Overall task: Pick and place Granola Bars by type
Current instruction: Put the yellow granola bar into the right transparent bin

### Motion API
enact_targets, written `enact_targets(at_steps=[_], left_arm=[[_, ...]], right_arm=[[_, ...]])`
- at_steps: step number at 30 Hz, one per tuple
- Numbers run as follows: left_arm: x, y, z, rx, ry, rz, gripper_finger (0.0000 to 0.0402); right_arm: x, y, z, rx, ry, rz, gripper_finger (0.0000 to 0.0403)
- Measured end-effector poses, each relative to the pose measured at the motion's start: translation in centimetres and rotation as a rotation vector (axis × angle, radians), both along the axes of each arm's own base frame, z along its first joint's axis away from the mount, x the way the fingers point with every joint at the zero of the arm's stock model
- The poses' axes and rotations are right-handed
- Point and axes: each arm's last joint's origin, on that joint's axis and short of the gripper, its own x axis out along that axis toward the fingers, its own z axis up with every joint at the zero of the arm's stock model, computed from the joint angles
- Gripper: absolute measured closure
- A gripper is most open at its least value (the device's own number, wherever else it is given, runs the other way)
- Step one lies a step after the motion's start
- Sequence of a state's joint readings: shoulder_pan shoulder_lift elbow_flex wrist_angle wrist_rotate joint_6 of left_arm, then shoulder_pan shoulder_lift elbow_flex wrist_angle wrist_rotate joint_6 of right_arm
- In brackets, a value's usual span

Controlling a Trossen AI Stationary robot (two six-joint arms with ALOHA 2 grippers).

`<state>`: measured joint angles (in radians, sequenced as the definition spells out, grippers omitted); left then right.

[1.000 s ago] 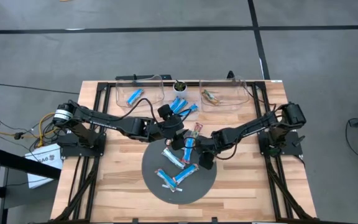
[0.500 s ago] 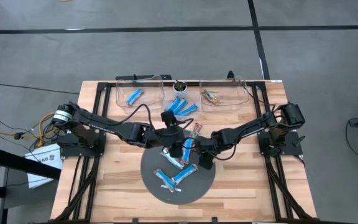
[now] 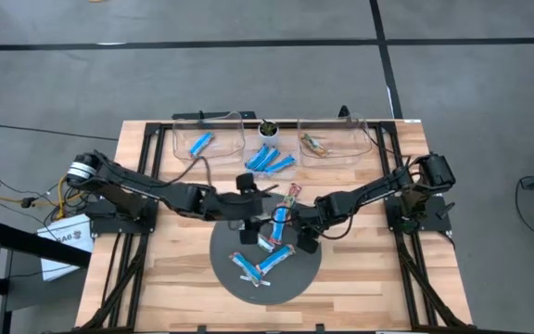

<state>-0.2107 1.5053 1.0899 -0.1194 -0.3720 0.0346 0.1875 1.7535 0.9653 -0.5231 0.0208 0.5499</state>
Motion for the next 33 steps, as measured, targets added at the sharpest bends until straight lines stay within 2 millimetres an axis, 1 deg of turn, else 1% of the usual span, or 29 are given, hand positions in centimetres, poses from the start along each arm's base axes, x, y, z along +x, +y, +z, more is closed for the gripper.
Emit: enact_targets(at_steps=[4, 11, 16, 20, 24, 29, 33], left_arm=[[-3.0, 1.0, -0.3, -0.056, -0.086, -0.008, 0.0107], [-9.1, 2.6, -0.8, -0.105, -0.197, 0.003, 0.0107], [-12.3, 3.1, -0.8, -0.122, -0.285, -0.005, 0.0107], [-14.2, 3.2, -0.9, -0.111, -0.371, -0.042, 0.0107], [-15.6, 3.2, -1.4, -0.125, -0.424, -0.141, 0.0107], [-16.8, 3.3, -3.2, -0.177, -0.438, -0.231, 0.0107], [-17.8, 3.8, -4.9, -0.226, -0.444, -0.232, 0.0107]], right_arm=[[0.0, -0.2, 0.0, 0.001, 0.001, -0.007, 0.0374], [0.2, -1.2, 0.1, 0.023, 0.002, -0.034, 0.0387], [0.9, -1.6, 0.7, 0.023, -0.025, -0.038, 0.0381], [1.7, -1.6, 1.7, 0.018, -0.061, -0.005, 0.0379], [2.5, -1.4, 2.9, 0.009, -0.096, 0.037, 0.0387], [3.3, -1.4, 4.0, -0.001, -0.136, 0.078, 0.0386], [3.7, -1.5, 4.8, -0.006, -0.153, 0.091, 0.038]])
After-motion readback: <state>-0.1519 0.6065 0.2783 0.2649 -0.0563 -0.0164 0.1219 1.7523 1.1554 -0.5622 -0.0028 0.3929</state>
